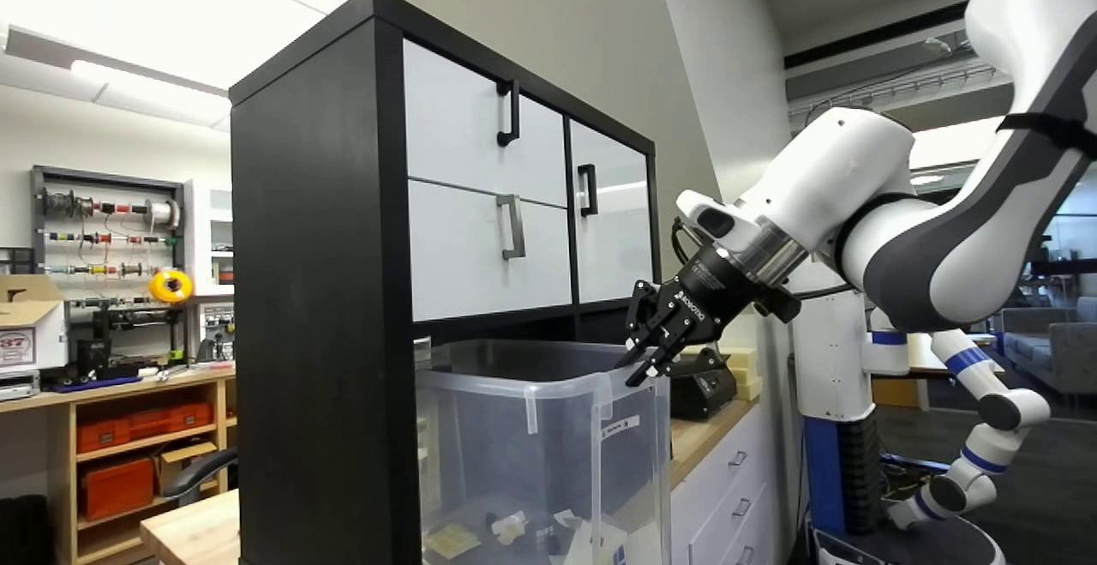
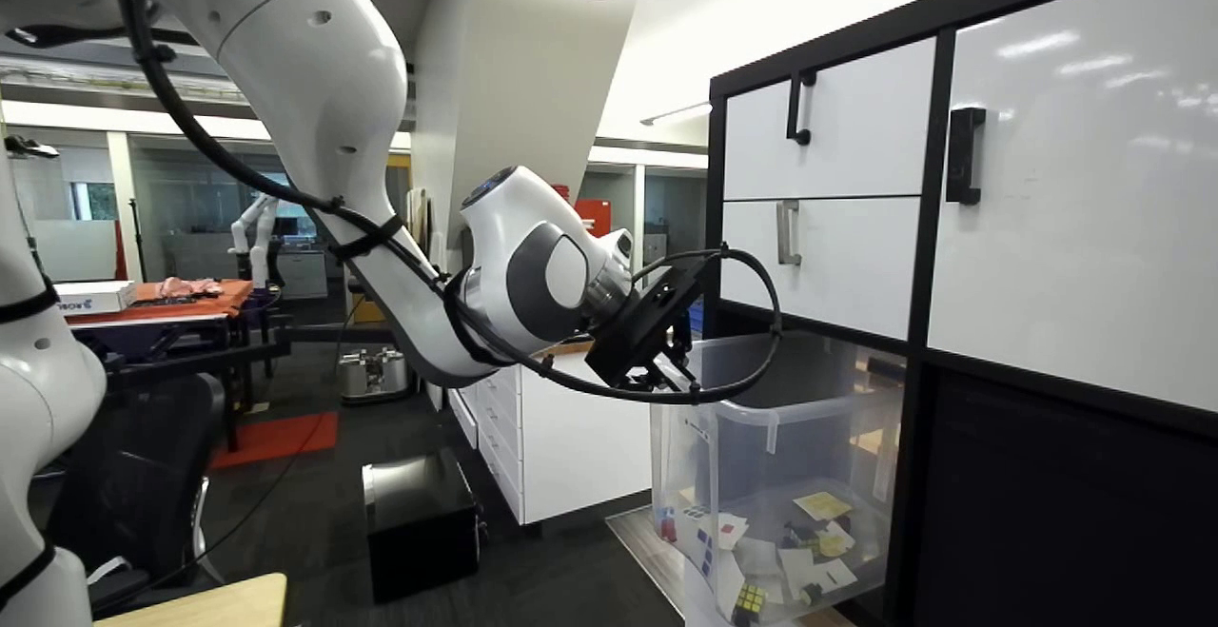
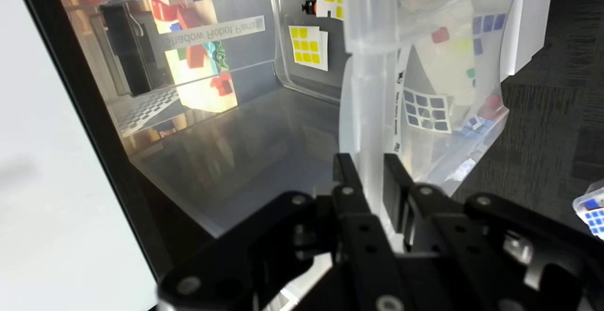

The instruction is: Pull out the storage box

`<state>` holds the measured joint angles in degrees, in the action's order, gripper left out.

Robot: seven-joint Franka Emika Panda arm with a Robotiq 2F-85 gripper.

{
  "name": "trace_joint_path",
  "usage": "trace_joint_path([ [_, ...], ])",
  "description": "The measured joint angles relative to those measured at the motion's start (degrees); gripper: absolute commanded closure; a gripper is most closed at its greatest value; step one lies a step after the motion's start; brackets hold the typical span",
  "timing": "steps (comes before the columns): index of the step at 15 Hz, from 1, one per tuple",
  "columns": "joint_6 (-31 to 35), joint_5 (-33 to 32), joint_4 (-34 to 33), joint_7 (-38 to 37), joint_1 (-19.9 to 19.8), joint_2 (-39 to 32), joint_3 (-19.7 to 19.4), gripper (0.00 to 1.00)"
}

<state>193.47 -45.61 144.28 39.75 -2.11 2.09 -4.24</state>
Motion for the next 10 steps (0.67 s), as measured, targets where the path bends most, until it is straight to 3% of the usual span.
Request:
trace_joint_path([
  [7,-1.5,-0.14,0.46,0.0,0.01,3.56,0.48,0.05],
  [10,-5.69,0.11,0.46,-0.45,0.22,4.08,1.48,0.0],
])
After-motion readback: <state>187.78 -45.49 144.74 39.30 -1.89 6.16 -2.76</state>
